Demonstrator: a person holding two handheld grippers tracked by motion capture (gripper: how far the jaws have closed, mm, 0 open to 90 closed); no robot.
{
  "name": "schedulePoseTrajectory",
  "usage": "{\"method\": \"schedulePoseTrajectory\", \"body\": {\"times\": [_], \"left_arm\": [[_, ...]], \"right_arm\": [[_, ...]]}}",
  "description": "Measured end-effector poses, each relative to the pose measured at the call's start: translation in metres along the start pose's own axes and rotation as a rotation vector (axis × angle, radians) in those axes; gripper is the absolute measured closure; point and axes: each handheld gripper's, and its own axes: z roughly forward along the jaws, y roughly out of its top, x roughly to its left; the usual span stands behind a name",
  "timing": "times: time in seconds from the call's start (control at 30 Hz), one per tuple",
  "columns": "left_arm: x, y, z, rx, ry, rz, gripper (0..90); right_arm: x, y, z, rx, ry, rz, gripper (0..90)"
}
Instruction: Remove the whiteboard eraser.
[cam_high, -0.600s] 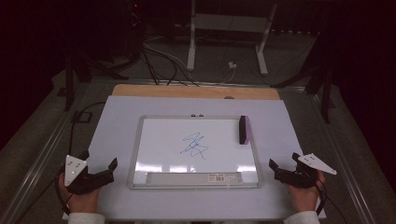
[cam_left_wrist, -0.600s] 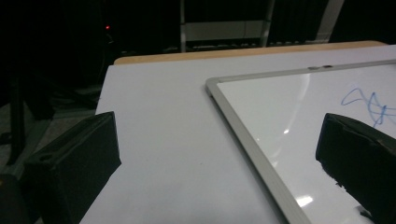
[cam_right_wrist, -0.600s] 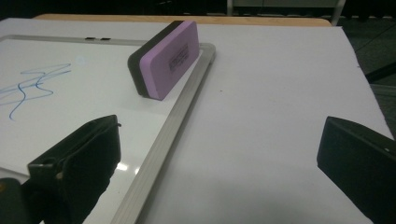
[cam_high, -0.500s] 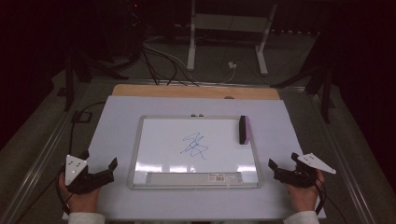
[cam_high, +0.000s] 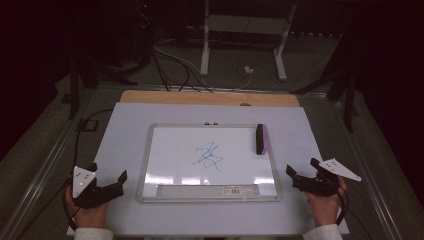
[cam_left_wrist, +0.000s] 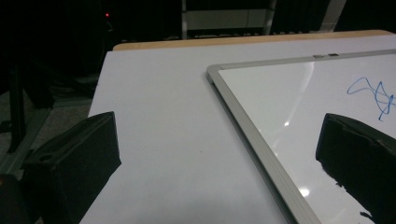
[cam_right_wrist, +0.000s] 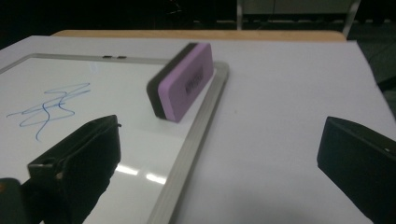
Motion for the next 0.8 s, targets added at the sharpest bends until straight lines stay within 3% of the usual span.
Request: {"method": "schedulePoseTrajectory", "body": {"times": [0.53,0.8], "left_arm": [[-0.003,-0.001,0.004,0.017,-0.001,0.01,0.6],[-0.003,-0.002,0.004,0.017,0.004,0.011,0.6]], "right_arm": [[0.005,0.045,0.025,0.003,0.012,-0.024,0.2],[0.01,0.062,0.043,0.032,0.034,-0.043,0.2]]}}
